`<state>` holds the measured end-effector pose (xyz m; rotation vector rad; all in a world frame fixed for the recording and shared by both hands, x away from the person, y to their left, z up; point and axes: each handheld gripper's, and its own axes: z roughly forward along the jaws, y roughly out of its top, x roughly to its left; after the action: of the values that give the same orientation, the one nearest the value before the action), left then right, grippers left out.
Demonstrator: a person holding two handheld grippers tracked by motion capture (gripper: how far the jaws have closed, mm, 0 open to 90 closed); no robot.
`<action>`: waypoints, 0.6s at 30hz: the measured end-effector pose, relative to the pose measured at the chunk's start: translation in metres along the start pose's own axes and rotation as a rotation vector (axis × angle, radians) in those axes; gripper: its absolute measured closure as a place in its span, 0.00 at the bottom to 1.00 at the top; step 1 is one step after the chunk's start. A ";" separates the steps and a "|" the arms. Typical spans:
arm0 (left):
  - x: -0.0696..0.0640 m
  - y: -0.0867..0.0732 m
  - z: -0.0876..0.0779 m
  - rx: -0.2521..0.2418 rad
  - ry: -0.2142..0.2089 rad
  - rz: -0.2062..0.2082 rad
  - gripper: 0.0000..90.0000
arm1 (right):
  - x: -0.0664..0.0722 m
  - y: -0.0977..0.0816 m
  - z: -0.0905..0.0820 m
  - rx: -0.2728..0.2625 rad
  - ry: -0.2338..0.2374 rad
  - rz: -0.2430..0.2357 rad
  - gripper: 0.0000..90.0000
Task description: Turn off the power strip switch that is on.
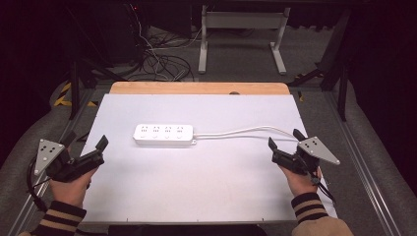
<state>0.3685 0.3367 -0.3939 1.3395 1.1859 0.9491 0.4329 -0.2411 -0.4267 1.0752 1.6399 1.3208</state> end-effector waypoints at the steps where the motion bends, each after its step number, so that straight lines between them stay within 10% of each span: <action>1: 0.000 0.000 0.000 0.000 -0.001 0.002 0.00 | 0.000 0.000 0.000 0.000 0.000 0.000 0.14; 12: -0.002 0.002 0.001 -0.002 -0.034 0.005 0.11 | 0.000 0.000 -0.003 0.008 -0.004 -0.020 0.14; 18: -0.003 0.009 0.000 0.025 -0.056 0.024 0.44 | 0.000 -0.001 -0.006 0.007 -0.004 -0.021 0.14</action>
<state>0.3688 0.3348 -0.3848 1.3944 1.1454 0.9104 0.4272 -0.2431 -0.4262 1.0611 1.6498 1.3000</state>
